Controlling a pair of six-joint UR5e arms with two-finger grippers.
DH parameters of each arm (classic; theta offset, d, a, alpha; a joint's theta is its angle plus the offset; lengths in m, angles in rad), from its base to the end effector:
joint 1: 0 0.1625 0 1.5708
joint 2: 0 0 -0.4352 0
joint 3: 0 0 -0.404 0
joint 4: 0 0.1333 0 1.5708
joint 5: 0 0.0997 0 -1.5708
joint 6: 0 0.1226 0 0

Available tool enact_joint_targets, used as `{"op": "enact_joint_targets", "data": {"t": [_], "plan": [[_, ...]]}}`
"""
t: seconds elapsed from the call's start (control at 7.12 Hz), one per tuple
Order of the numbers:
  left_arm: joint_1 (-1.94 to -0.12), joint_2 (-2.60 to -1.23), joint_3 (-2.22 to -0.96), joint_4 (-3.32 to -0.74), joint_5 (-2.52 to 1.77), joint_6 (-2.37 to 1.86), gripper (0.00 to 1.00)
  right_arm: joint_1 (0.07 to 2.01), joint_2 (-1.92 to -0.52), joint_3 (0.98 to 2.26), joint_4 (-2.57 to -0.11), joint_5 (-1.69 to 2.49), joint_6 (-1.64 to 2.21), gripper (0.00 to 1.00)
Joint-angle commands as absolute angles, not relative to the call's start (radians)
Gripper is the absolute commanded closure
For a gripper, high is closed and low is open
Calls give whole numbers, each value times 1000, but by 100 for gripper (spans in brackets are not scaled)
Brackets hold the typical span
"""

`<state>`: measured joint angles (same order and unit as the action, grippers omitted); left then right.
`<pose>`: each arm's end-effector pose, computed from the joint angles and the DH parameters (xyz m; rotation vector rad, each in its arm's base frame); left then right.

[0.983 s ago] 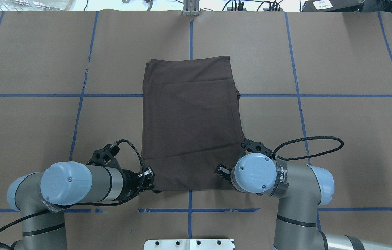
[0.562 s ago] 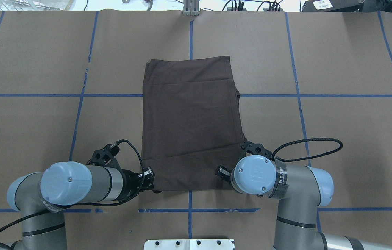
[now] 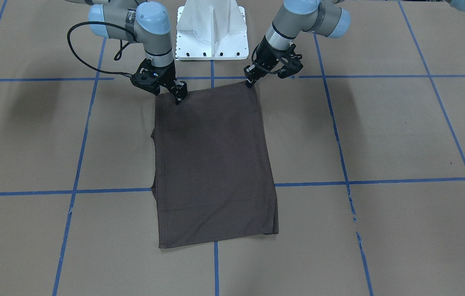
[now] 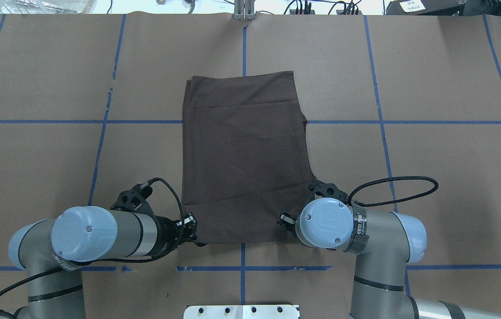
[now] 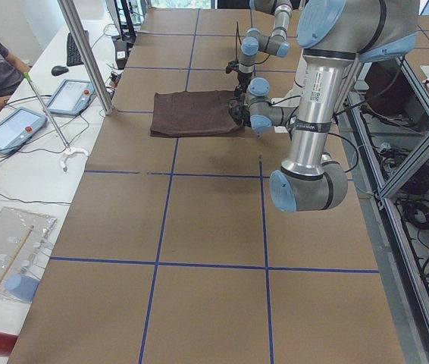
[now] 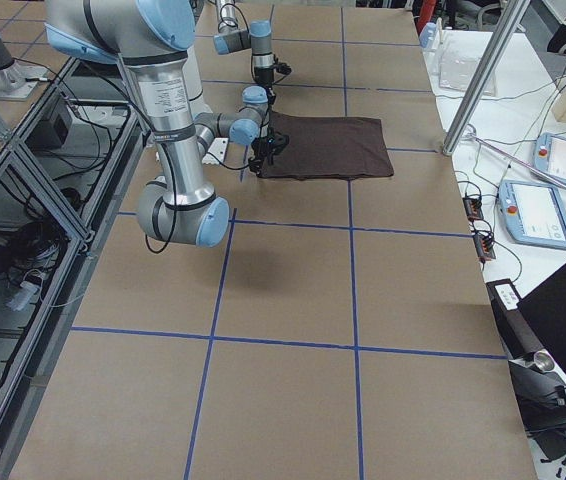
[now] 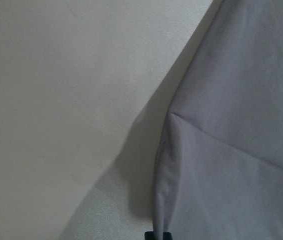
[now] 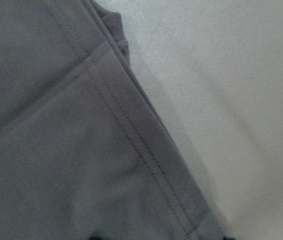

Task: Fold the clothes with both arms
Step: 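Grasp both near corners of the shirt with the left and right grippers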

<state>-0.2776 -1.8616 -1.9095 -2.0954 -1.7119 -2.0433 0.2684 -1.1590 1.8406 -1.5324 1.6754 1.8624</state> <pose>0.5478 -0.2768 0.2995 -0.2404 1.1529 -0.5818 -0.5883 -0.2868 0.3327 -0.1096 -0.7259 0.4973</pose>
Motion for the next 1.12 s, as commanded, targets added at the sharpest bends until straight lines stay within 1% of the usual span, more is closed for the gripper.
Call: {"op": "enact_joint_targets", "data": {"t": [0.0, 0.7, 0.98], "plan": [[-276, -1862, -1908, -2095, -1712, -2043, 100, 273, -1157, 1842, -1531, 1677, 1861, 98], [-276, -1862, -1908, -2095, -1712, -2043, 100, 284, -1150, 1845, -1531, 1678, 1859, 98], [-276, -1862, -1907, -2095, -1712, -2043, 100, 284, -1144, 1845, -1529, 1680, 1859, 100]]}}
